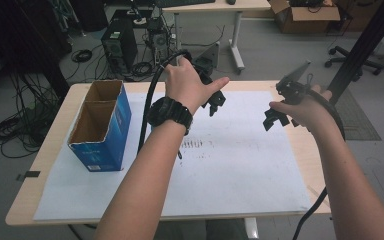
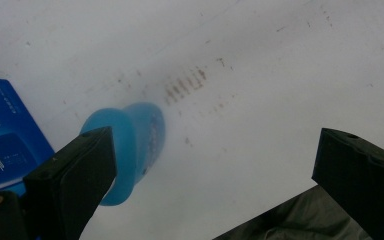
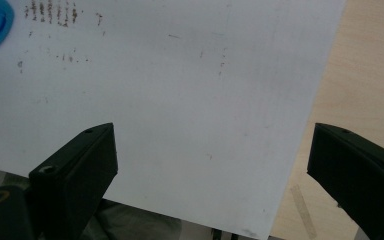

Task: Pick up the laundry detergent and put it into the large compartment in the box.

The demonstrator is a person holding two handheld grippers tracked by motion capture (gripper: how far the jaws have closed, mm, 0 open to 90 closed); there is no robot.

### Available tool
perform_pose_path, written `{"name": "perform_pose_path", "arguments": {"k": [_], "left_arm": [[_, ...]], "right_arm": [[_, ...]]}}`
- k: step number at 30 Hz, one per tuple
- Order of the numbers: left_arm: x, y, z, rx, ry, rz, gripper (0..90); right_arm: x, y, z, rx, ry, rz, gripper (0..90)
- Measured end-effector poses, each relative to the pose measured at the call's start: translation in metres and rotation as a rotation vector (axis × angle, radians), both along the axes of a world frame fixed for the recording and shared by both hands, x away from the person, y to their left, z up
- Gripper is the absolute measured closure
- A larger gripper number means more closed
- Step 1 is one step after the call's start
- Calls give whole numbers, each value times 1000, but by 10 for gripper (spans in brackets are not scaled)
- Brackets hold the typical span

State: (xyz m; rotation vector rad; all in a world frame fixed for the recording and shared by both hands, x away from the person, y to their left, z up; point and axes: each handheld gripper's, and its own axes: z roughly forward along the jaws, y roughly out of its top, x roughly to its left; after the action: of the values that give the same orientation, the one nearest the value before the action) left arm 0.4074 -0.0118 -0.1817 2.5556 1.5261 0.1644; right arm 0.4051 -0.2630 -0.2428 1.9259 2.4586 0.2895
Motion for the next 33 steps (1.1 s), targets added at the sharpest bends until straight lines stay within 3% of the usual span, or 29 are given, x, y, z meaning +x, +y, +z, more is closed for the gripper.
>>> {"name": "perform_pose_path", "arguments": {"k": [10, 23, 33], "left_arm": [[1, 4, 1, 11, 10, 1, 42], [4, 9, 3, 15, 17, -7, 43], [10, 29, 5, 23, 7, 13, 42]], "right_arm": [[-5, 2, 10, 19, 5, 25, 38], [-3, 4, 9, 32, -5, 39, 39], [-3, 0, 6, 32, -8, 38, 38]]}}
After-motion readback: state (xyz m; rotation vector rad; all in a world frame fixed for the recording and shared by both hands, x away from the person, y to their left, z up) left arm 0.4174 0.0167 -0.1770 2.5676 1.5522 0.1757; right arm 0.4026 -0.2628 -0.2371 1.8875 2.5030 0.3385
